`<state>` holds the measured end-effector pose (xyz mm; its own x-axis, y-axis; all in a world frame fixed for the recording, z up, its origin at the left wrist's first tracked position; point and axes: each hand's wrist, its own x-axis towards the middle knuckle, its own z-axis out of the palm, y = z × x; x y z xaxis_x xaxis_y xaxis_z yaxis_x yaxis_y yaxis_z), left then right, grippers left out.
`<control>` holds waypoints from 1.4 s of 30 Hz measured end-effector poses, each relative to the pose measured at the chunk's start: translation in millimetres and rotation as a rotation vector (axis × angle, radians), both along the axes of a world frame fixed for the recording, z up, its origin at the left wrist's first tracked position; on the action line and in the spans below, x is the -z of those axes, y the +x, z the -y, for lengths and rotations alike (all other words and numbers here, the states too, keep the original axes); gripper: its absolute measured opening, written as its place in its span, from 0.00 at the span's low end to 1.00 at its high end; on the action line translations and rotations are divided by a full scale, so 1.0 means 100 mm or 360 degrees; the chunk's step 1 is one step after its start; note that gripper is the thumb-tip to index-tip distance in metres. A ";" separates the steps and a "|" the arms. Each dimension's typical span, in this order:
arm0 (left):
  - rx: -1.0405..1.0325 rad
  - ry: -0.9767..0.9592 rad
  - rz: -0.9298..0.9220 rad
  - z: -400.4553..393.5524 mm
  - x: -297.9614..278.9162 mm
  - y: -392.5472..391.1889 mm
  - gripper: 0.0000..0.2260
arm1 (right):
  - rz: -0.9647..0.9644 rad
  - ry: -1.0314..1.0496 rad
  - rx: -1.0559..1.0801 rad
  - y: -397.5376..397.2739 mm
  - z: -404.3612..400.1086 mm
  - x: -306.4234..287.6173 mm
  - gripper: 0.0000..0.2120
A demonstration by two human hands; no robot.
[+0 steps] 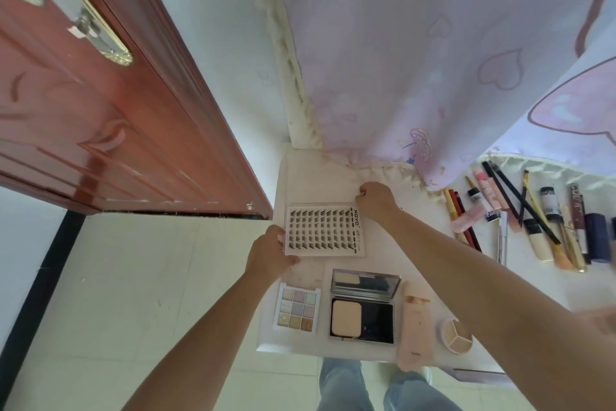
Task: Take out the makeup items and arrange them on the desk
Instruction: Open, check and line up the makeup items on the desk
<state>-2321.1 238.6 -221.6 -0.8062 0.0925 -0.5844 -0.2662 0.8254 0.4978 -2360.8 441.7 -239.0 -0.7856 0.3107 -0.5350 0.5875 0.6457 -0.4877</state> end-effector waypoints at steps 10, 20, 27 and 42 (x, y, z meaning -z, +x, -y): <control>-0.0047 0.0045 -0.0030 0.02 0.05 -0.15 0.22 | -0.0033 -0.0266 0.0194 0.06 0.03 -0.03 0.20; -0.0093 -0.0071 -0.0003 0.06 0.13 0.13 0.20 | -0.0007 -0.0097 0.0009 0.21 0.12 0.02 0.23; -0.0092 -0.0254 -0.0031 0.10 0.17 0.34 0.15 | -0.0039 -0.0065 0.0028 0.26 0.17 0.05 0.16; 0.0006 -0.0320 -0.0088 0.12 0.16 0.47 0.13 | -0.0103 0.0162 -0.0221 0.37 0.21 0.06 0.10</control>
